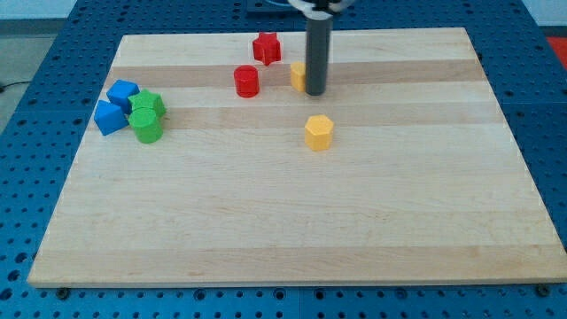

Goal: Push red circle towards red star

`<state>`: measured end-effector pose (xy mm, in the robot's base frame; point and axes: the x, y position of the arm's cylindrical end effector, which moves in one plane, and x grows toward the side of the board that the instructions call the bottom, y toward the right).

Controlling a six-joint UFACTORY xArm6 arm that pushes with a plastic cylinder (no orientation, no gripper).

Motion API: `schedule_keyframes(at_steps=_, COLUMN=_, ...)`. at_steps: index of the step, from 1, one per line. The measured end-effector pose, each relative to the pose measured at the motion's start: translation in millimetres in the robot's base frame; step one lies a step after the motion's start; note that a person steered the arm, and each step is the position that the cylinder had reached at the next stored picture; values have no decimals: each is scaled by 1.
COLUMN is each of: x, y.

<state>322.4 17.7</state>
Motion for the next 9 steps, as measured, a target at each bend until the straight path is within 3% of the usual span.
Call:
schedule_keyframes(at_steps=2, x=-39, y=-8)
schedule_keyframes(at_steps=3, x=-29, y=-15)
schedule_keyframes(at_steps=4, x=26, y=-20)
schedule_keyframes(at_steps=5, x=39, y=-67)
schedule_keyframes(at_steps=6, x=28, y=-96)
schedule_keyframes(at_steps=8, x=-17, y=-96)
schedule_keyframes(at_steps=9, x=12, y=-96)
